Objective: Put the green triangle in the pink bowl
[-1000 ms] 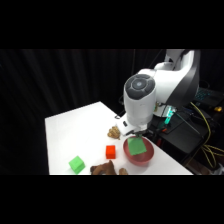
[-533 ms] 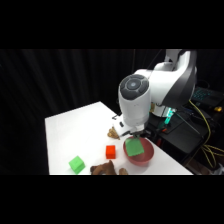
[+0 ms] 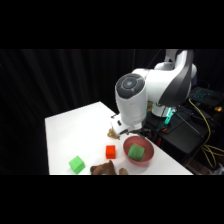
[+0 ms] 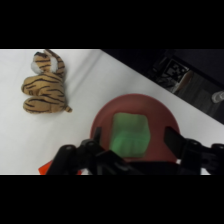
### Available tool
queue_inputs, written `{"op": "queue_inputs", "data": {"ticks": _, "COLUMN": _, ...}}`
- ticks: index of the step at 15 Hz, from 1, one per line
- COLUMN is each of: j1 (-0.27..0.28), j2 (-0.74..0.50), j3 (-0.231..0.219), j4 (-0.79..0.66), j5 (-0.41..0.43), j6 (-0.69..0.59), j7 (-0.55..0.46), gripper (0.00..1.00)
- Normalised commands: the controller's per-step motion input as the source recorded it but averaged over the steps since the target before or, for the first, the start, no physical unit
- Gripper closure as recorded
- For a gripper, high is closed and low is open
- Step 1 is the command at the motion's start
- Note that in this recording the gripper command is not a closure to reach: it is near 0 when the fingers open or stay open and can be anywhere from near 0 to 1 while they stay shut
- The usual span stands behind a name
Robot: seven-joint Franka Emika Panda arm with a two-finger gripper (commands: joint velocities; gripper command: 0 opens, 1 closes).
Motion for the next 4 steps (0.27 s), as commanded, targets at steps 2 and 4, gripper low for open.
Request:
{"op": "queue_inputs", "data": {"ticks": 2, "j1": -0.129, "j2": -0.25, "j3": -0.116, "j4": -0.02, "j5": -0.048, "j6": 0.00, "j7": -0.09, "gripper": 0.00}}
{"op": "queue_inputs", "data": {"ticks": 4, "j1": -0.196, "j2": -0.28, "j3": -0.153, "j4": -0.02, "j5": 0.003, "j6": 0.06, "j7": -0.10, "gripper": 0.00}}
